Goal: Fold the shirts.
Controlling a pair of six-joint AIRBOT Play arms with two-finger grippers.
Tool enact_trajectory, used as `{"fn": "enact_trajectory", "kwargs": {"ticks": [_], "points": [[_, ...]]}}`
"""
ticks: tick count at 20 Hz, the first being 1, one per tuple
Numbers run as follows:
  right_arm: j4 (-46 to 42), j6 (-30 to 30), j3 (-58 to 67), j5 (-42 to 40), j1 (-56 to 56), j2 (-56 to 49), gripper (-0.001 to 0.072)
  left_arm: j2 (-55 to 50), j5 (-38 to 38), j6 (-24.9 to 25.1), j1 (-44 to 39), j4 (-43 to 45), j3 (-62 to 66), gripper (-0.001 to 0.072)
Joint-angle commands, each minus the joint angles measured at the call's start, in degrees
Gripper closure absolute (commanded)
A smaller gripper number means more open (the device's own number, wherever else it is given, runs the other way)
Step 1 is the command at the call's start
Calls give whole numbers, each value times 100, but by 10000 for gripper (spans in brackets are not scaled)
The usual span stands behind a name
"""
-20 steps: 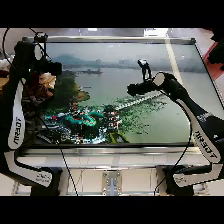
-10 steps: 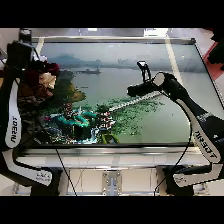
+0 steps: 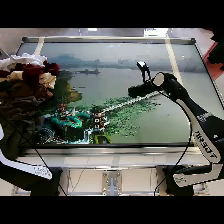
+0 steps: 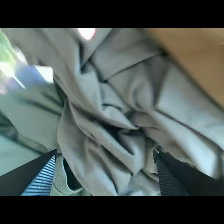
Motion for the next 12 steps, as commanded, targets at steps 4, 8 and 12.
{"fn": "enact_trajectory", "kwargs": {"ticks": [4, 8, 12], "points": [[-44, 50, -2, -2, 0, -4, 362, -201, 811, 85, 623, -1034, -688, -1], [-39, 57, -2, -2, 0, -4, 363, -254, 1884, -413, 671, -1067, -1043, 0], [61, 59, -2, -26, 0, -4, 363, -485, 2374, -378, 671, -1451, -1058, 3]]}}
